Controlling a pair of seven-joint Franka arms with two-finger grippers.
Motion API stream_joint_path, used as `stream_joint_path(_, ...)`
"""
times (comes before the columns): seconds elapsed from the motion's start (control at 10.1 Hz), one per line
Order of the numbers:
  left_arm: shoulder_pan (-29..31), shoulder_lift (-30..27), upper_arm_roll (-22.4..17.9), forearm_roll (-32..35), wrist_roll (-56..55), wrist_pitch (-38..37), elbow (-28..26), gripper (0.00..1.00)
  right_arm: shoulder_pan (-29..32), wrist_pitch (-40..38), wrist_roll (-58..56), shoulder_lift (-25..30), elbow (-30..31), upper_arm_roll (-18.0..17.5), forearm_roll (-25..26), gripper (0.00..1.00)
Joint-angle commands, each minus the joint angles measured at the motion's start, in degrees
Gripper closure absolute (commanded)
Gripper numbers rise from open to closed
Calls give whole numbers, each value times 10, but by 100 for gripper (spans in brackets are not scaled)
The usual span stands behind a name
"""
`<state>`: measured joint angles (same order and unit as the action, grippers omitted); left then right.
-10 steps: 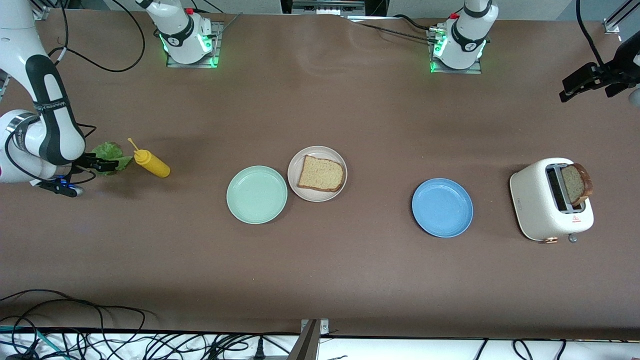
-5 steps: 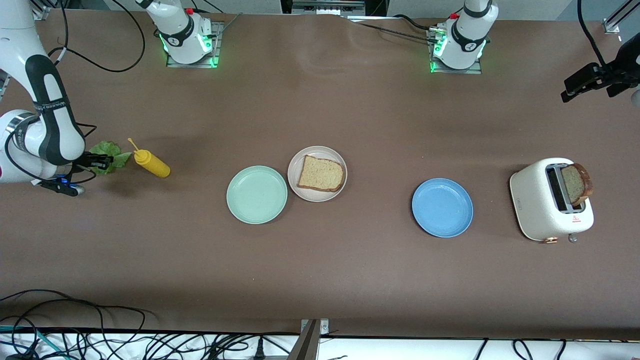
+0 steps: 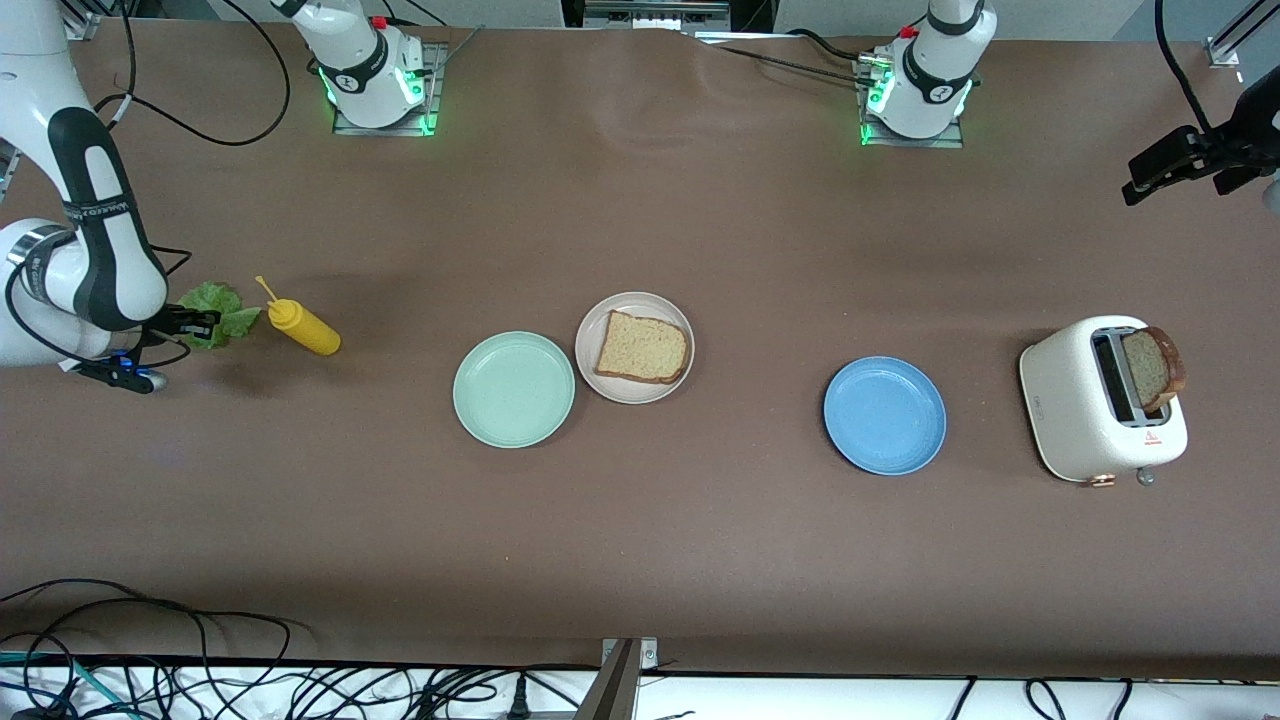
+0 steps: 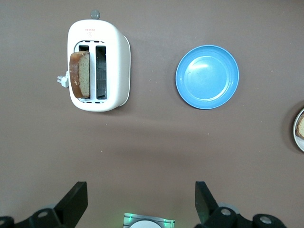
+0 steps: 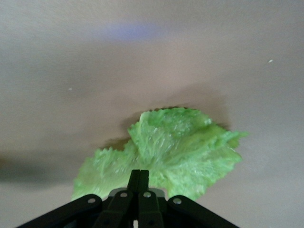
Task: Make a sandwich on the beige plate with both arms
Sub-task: 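Lift the lettuce leaf off the table with the right gripper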
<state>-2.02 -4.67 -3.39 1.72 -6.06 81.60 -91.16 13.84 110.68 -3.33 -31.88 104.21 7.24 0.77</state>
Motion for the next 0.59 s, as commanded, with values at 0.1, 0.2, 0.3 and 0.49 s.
stream_joint_path(0.1,4,12,0,-11,10,-8,21,0,-1,-89,-3,16,-61,-4,-5,100)
stream_joint_path(0.2,4,12,0,-11,10,-8,21,0,0,-87,-3,13,-61,-4,-6,100)
stream_joint_path(0.3,4,12,0,-11,10,-8,21,0,0,-81,-3,7,-57,-4,-7,100)
stream_joint_path(0.49,3,12,0,-11,10,-9,21,0,5,-43,2,-14,-57,-4,-26,16)
